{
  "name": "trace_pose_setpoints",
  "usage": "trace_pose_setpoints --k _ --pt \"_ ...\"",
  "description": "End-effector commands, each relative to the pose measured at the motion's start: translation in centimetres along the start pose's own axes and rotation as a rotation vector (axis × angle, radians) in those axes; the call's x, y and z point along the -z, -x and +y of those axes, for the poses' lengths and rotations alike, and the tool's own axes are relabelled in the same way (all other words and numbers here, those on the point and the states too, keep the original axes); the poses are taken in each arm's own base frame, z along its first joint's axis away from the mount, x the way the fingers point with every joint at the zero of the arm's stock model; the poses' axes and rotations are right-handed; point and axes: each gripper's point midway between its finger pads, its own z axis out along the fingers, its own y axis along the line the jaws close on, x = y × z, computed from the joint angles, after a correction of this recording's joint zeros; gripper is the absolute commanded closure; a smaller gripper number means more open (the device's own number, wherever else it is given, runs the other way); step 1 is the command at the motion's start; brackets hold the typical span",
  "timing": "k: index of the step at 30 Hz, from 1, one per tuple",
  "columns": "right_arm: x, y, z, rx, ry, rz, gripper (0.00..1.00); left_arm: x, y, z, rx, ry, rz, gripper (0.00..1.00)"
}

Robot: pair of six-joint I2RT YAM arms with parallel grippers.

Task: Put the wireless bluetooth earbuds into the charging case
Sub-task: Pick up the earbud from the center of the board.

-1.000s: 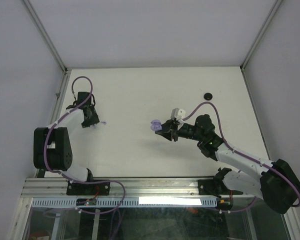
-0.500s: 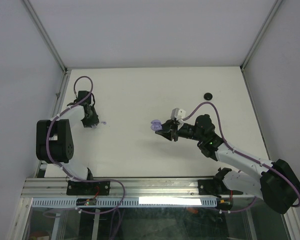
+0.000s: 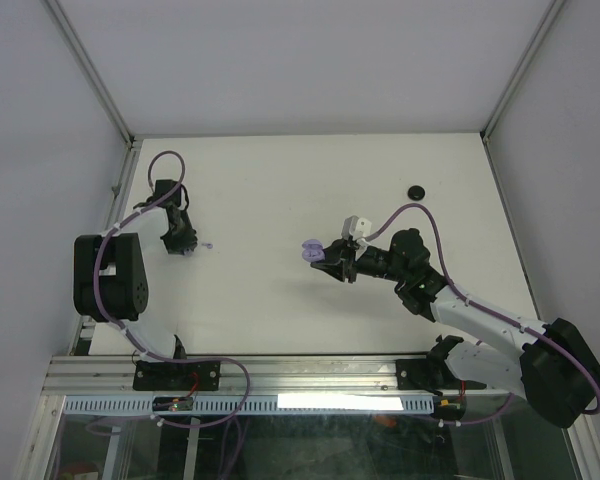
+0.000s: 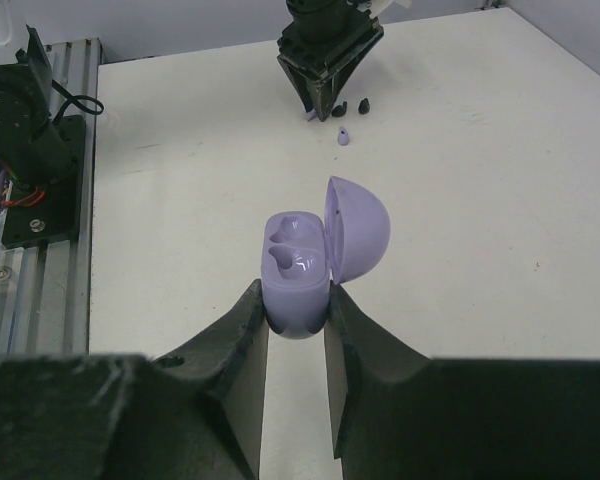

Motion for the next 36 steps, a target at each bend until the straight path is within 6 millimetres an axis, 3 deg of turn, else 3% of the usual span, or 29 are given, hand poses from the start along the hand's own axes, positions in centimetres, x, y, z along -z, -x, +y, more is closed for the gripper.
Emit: trace_pose_setpoints --k 1,12,19,27,36 --pt "0.1 1.9 0.0 0.049 0.005 -0.054 1.00 -0.2 1.7 0.3 -0.006 0.006 -0.031 0.69" --pt "0.2 2.0 0.2 0.048 0.014 -0.055 1.00 -0.3 1.5 0.0 -0.019 -0.010 -0.012 0.81" --pt "0.1 1.9 0.1 0.058 0.010 -0.048 1.00 1.6 1.8 -0.6 0.001 -0.055 -0.050 0.86" --pt "-0.4 2.2 0.2 0.092 0.006 -0.091 1.00 6.6 2.7 -3.6 0.027 -0.202 -0.176 0.87" --pt "-0.9 5.0 -0.8 0.157 -0.081 -0.199 1.00 16.6 4.0 -8.7 0.022 -0.409 -0.427 0.90"
